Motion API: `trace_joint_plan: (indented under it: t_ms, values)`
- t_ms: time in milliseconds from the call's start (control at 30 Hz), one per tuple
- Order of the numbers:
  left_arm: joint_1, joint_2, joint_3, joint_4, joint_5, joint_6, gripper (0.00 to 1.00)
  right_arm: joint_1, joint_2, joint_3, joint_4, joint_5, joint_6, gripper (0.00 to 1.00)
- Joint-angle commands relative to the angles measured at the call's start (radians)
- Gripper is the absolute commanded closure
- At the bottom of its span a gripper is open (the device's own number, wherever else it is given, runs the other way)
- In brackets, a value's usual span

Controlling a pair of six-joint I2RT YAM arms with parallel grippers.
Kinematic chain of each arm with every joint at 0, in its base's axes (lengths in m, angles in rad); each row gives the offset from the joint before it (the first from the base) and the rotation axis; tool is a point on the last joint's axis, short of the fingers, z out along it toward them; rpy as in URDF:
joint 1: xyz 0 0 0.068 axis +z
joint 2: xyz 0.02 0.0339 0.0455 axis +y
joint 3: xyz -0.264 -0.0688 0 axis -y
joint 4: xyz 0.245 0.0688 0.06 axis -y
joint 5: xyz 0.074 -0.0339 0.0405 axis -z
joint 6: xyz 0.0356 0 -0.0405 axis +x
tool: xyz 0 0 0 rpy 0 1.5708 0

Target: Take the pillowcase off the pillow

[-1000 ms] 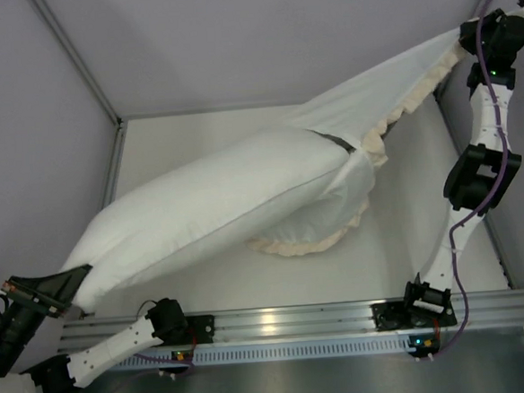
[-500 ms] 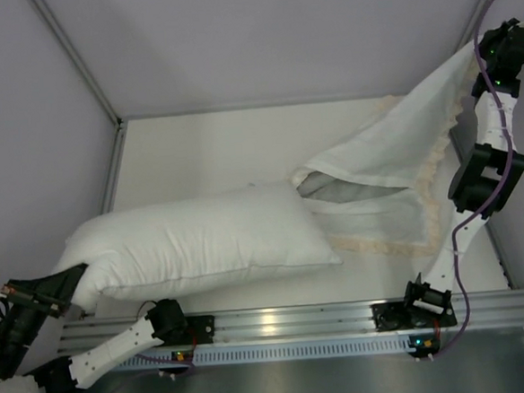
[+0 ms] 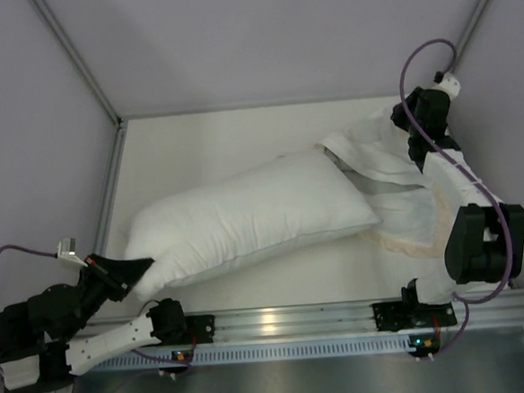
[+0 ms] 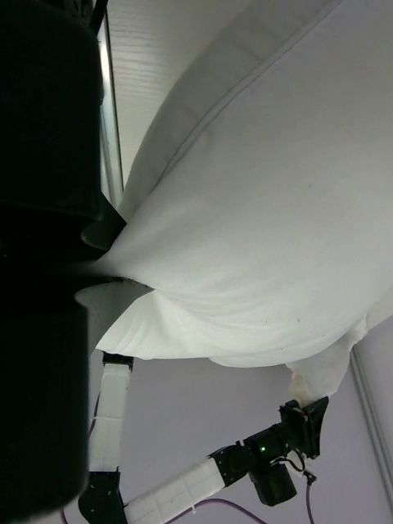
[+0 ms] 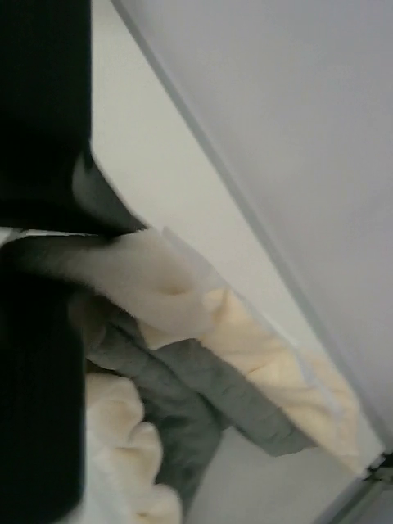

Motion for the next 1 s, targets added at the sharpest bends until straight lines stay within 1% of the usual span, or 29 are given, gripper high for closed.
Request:
trace_joint_plan:
  t_ms: [0,33,67,100,133,167,200,233,267,300,400,433,533,567,600,633,667,700,767,800,867,900,967]
  values:
    - [0.001,0.020,0.029,-0.048,0.018,-0.001,1.00,-0.007,-0.091,-0.136,-0.154,0.015,0.059,0.69]
    - [0.001,0.012,0.037,-0.046,0.017,0.010,1.00,-0.005,-0.096,-0.175,-0.200,-0.065,0.065,0.51]
    - [0.001,0.008,0.046,-0.048,0.015,0.022,1.00,0.002,-0.094,-0.182,-0.249,-0.092,0.073,0.31]
    - [0.002,-0.010,0.061,-0.050,0.015,0.027,1.00,0.030,-0.091,-0.187,-0.294,-0.106,0.068,0.27]
    - [0.002,-0.023,0.069,-0.050,0.015,0.035,1.00,0.057,-0.099,-0.193,-0.379,-0.071,0.063,0.22]
    - [0.002,-0.035,0.081,-0.056,0.009,0.033,1.00,0.095,-0.114,-0.201,-0.410,-0.051,0.044,0.21]
    - [0.005,-0.034,0.121,-0.085,0.001,0.044,1.00,0.140,-0.164,-0.228,-0.429,-0.036,0.040,0.21]
    - [0.007,-0.034,0.141,-0.085,0.000,0.064,1.00,0.156,-0.201,-0.250,-0.450,-0.033,0.043,0.20]
    - [0.008,-0.034,0.159,-0.086,-0.006,0.076,1.00,0.168,-0.241,-0.274,-0.451,-0.055,0.048,0.20]
    - [0.008,-0.032,0.188,-0.085,-0.009,0.090,1.00,0.174,-0.328,-0.329,-0.451,-0.069,0.075,0.19]
    - [0.007,-0.031,0.218,-0.085,-0.020,0.110,1.00,0.177,-0.442,-0.412,-0.451,-0.149,0.145,0.21]
    - [0.007,-0.032,0.225,-0.085,-0.023,0.116,1.00,0.179,-0.496,-0.460,-0.451,-0.167,0.152,0.23]
    - [0.005,-0.032,0.248,-0.086,-0.032,0.131,1.00,0.182,-0.553,-0.540,-0.451,-0.223,0.186,0.33]
    - [0.005,-0.032,0.256,-0.085,-0.037,0.133,1.00,0.186,-0.555,-0.555,-0.443,-0.233,0.203,0.46]
    - [0.002,-0.032,0.259,-0.085,-0.038,0.133,1.00,0.188,-0.542,-0.580,-0.435,-0.253,0.209,0.56]
    - [0.002,-0.032,0.262,-0.083,-0.040,0.131,1.00,0.192,-0.529,-0.594,-0.417,-0.301,0.221,0.88]
    - [0.001,-0.031,0.262,-0.083,-0.042,0.130,1.00,0.202,-0.519,-0.606,-0.397,-0.315,0.232,0.97]
    - [-0.002,-0.031,0.262,-0.083,-0.042,0.127,1.00,0.243,-0.484,-0.624,-0.350,-0.321,0.241,1.00]
    - [-0.003,-0.031,0.259,-0.083,-0.042,0.125,1.00,0.313,-0.426,-0.623,-0.320,-0.310,0.261,1.00]
    - [-0.003,-0.031,0.259,-0.085,-0.042,0.125,1.00,0.332,-0.356,-0.606,-0.303,-0.307,0.264,1.00]
    - [-0.003,-0.032,0.258,-0.083,-0.042,0.125,1.00,0.376,-0.268,-0.591,-0.270,-0.316,0.293,1.00]
    - [-0.003,-0.031,0.258,-0.085,-0.043,0.125,1.00,0.389,-0.245,-0.589,-0.206,-0.335,0.304,1.00]
    - [-0.003,-0.031,0.258,-0.085,-0.042,0.124,1.00,0.421,-0.176,-0.559,-0.181,-0.318,0.323,1.00]
